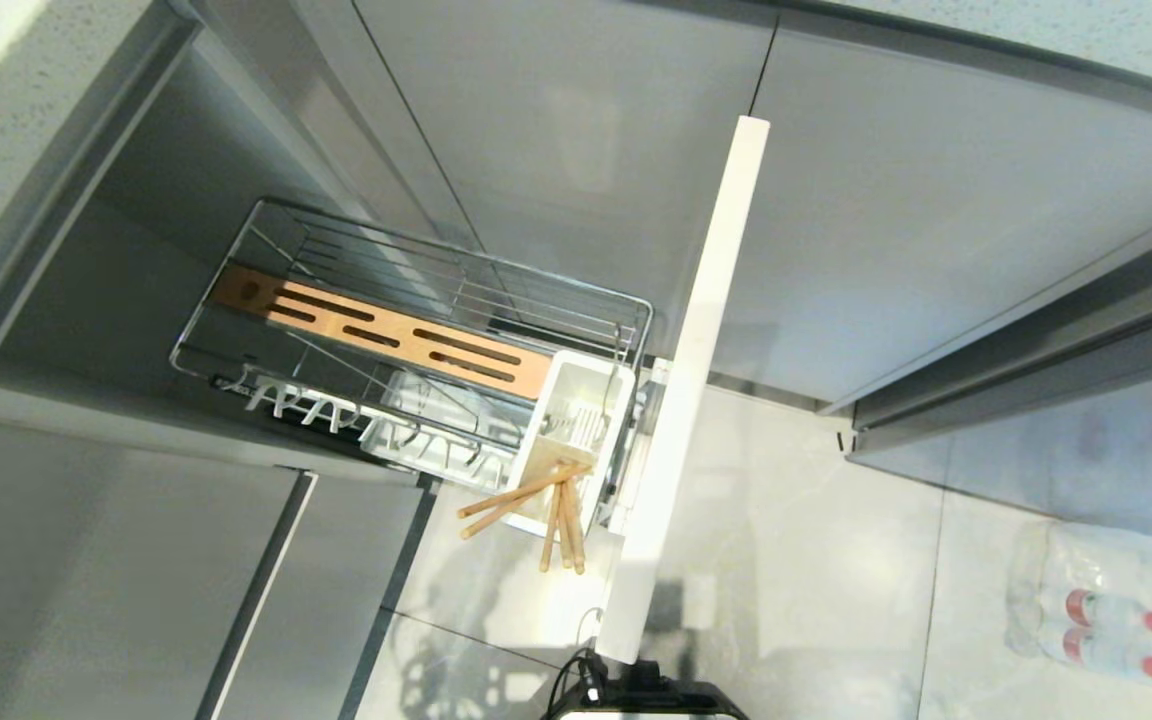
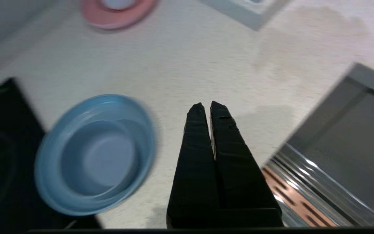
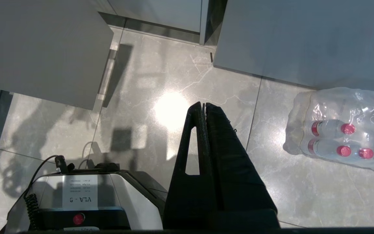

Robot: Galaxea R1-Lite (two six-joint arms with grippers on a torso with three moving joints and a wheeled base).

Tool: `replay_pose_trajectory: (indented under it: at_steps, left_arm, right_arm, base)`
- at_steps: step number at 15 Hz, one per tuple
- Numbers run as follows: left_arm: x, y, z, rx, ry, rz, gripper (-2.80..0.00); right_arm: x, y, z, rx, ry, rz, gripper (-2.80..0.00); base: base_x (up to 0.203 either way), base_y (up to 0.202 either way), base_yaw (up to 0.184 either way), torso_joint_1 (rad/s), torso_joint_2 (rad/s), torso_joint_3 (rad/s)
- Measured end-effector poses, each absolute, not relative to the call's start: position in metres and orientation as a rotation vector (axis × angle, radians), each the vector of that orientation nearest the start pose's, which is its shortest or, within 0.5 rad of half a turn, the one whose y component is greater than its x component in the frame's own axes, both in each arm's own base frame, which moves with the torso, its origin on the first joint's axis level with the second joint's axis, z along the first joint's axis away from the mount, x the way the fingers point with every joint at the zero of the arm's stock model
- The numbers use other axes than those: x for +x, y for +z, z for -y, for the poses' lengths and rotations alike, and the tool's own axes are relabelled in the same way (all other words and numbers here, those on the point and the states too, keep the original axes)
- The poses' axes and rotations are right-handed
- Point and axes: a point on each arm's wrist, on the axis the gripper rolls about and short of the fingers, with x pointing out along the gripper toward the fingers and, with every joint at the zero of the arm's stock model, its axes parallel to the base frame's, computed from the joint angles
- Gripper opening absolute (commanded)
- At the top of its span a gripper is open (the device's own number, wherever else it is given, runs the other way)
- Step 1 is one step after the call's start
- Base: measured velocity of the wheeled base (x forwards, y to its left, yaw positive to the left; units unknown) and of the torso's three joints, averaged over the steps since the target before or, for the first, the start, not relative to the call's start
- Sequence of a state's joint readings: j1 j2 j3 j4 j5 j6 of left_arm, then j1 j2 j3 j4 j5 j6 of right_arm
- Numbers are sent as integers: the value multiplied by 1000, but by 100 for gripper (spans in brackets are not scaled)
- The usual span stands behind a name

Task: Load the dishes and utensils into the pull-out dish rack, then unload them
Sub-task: Take the spoon out of the cupboard

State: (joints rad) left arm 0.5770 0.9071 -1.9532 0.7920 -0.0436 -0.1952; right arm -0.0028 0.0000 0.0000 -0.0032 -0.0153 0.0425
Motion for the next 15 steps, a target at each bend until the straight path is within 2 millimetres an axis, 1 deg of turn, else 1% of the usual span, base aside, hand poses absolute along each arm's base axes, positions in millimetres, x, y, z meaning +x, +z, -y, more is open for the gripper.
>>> replay_pose_trajectory:
  at_steps: [2, 4, 8, 12, 15]
  left_arm:
    - [-50, 450, 43, -93, 645, 303, -280]
    - [-49, 449, 46, -87, 733, 313, -280]
    - [-47, 447, 47, -95, 749, 293, -280]
    - [-43, 435, 43, -134, 606, 189, -280]
    - [-40, 422, 37, -163, 362, 104, -280]
  right_arm:
    - [-23, 76, 0, 42, -18, 3, -280]
    - [-23, 76, 0, 42, -18, 3, -280]
    - [-23, 76, 0, 43, -17, 3, -280]
    - [-23, 76, 0, 42, -18, 3, -280]
    - [-23, 76, 0, 43, -18, 3, -280]
  base:
    - [0, 0, 0, 0, 0, 0]
    - [0, 0, 0, 0, 0, 0]
    - [0, 0, 0, 0, 0, 0]
    - [0, 0, 0, 0, 0, 0]
    - [0, 0, 0, 0, 0, 0]
